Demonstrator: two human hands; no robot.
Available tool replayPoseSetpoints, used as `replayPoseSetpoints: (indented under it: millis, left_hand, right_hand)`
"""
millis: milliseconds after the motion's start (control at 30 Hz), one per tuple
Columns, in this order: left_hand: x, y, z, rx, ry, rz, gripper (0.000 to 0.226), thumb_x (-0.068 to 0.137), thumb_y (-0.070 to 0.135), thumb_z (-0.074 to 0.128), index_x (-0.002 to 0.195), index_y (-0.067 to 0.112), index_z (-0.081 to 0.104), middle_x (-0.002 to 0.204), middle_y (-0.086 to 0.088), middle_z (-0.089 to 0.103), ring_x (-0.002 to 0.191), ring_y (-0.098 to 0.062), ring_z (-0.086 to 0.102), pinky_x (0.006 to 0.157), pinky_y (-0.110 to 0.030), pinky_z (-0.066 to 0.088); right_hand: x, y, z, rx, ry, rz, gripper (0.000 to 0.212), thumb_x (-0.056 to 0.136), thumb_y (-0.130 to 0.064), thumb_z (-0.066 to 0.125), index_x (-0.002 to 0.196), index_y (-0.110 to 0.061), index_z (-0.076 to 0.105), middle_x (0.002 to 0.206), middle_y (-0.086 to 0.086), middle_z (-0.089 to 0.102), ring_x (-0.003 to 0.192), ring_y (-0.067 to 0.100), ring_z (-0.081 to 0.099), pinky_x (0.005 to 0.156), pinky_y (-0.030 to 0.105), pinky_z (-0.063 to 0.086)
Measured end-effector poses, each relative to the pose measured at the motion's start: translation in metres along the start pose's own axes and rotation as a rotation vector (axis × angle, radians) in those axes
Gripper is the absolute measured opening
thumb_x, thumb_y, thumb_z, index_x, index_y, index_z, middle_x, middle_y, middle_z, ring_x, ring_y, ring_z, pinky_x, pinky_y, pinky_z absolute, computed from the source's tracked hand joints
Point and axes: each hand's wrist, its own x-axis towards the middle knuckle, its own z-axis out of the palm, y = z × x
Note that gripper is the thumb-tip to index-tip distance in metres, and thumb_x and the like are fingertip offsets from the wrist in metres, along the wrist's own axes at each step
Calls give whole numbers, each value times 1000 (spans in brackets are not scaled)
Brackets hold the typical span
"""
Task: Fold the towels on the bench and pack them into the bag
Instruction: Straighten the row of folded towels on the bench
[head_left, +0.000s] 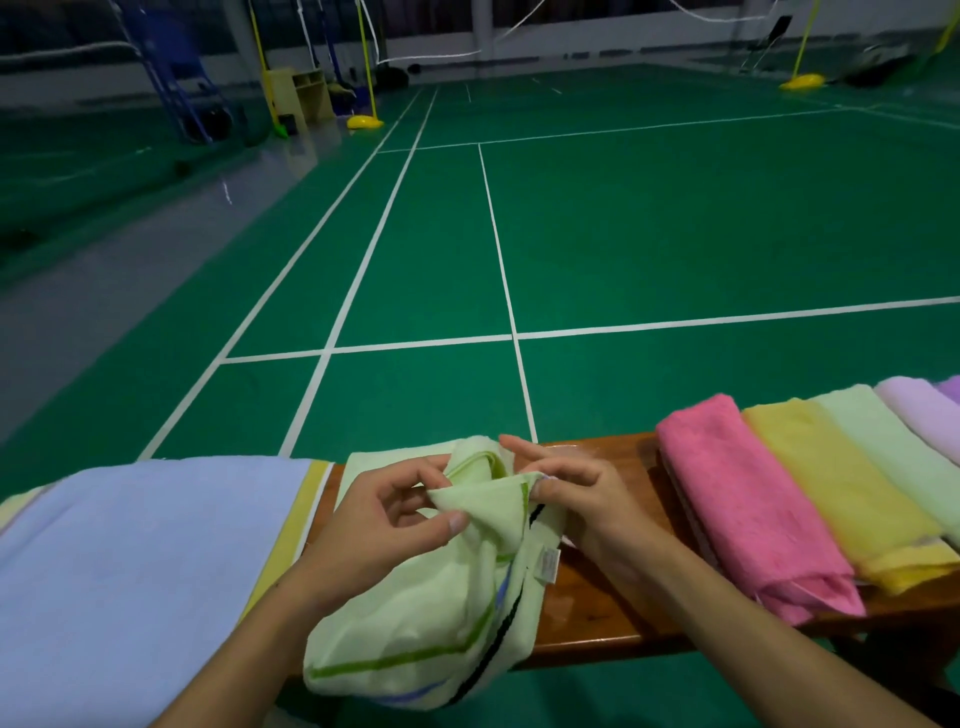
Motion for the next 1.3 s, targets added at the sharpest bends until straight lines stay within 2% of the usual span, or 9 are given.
replayPoseSetpoints:
  millis: [100, 233, 367, 633, 767, 867, 1000, 1133, 1300]
  left_hand:
    - [-2, 1, 2, -28, -10, 3, 26, 80, 9, 85, 94, -2, 67, 140, 3, 68, 105, -25, 75, 83, -38, 60]
    - [-2, 1, -2, -26, -3, -8, 19, 77, 19, 88, 87, 14, 73, 141, 4, 68, 104, -25, 75, 85, -44, 60]
    - [1, -3, -9, 101, 63, 20, 16, 80, 18, 88, 87, 20, 74, 134, 7, 72, 106, -25, 76, 83, -52, 60]
    - [9, 2, -13, 782, 218, 314, 20, 89, 33, 84, 86, 34, 64, 92, 24, 72, 80, 1, 71, 70, -37, 61]
    - [15, 29, -17, 899, 285, 376, 32, 86, 63, 75, 87, 33, 64, 79, 25, 69, 75, 9, 67, 66, -36, 60]
    - [19, 55, -20, 761, 306, 379, 42, 80, 66, 80, 85, 25, 71, 76, 20, 72, 73, 3, 70, 66, -35, 61]
    - [26, 88, -20, 595, 382, 414, 23, 80, 28, 92, 83, 15, 73, 75, 8, 73, 69, -8, 69, 70, -31, 60]
    - [27, 123, -15, 346, 471, 437, 20, 82, 9, 89, 92, 9, 72, 83, -6, 74, 74, -14, 69, 72, -32, 60]
    - [17, 150, -13, -65, 486, 398, 37, 83, -3, 84, 117, 3, 70, 90, -9, 77, 85, -18, 74, 86, -34, 62]
  right_hand:
    - [-1, 0, 8, 161, -70, 55, 37, 66, -17, 95, 94, 2, 80, 148, 8, 62, 138, 31, 58, 110, 55, 48]
    - [-5, -13, 9, 177, -43, 73, 30, 79, -2, 81, 105, 9, 76, 143, 14, 65, 130, 40, 62, 102, 56, 55]
    - [-6, -30, 3, 38, 17, 26, 19, 78, 6, 75, 97, 12, 77, 130, 17, 72, 120, 37, 69, 94, 41, 62]
    - [-2, -69, -12, -844, -52, -210, 15, 85, 1, 81, 97, -8, 85, 138, -3, 67, 120, 3, 67, 95, 17, 53]
    - [1, -82, -5, -1204, 20, -390, 16, 84, -13, 82, 94, -23, 87, 131, -7, 71, 116, 9, 67, 102, 36, 54]
    - [-1, -97, 9, -1306, 121, -574, 15, 82, -13, 82, 94, -21, 84, 116, -5, 78, 102, 16, 72, 94, 45, 58]
    - [-7, -122, 36, -1248, 297, -670, 15, 81, -23, 73, 95, -26, 80, 85, -5, 77, 79, 16, 72, 75, 43, 60]
    - [-20, -146, 66, -1259, 468, -724, 22, 80, -37, 68, 102, -35, 65, 90, -13, 69, 95, 18, 59, 85, 45, 51]
    - [-34, -181, 80, -806, 359, -604, 22, 85, -16, 83, 102, -20, 70, 90, -5, 79, 85, 11, 74, 85, 48, 60]
